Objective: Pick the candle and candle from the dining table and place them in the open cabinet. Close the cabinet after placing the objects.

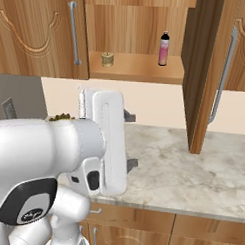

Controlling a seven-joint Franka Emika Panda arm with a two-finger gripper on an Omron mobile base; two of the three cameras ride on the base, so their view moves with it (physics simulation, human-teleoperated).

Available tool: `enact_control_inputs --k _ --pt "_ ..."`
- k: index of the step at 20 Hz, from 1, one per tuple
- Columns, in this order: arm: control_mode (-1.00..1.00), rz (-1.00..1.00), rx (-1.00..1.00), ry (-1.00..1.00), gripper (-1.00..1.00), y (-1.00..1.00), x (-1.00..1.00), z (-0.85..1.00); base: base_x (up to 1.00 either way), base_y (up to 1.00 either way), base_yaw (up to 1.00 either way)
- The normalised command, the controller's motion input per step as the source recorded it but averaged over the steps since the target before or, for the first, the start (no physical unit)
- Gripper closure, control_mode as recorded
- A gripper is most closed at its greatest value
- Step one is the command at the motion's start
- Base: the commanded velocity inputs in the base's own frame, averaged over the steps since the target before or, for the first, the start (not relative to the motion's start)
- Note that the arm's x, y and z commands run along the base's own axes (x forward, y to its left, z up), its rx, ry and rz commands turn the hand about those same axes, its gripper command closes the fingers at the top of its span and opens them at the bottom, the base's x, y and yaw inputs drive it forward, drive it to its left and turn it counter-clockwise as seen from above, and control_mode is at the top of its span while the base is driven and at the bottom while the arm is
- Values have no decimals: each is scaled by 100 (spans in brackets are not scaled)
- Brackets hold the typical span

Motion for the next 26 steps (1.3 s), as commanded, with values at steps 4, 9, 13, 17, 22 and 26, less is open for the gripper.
enact_control_inputs --k 4,9,13,17,22,26 --pt "-100 -6 5 -7 -100 -39 -1 -4 0 0 0" --pt "-100 -4 7 0 -100 -38 -3 0 0 0 0" --pt "-100 0 12 -14 -100 -37 -23 3 0 0 0" --pt "-100 0 12 -29 -100 -36 -29 7 0 0 0" --pt "-100 0 15 -23 -100 -35 -11 11 0 0 0" --pt "-100 -5 14 -13 -100 -33 0 15 0 0 0"
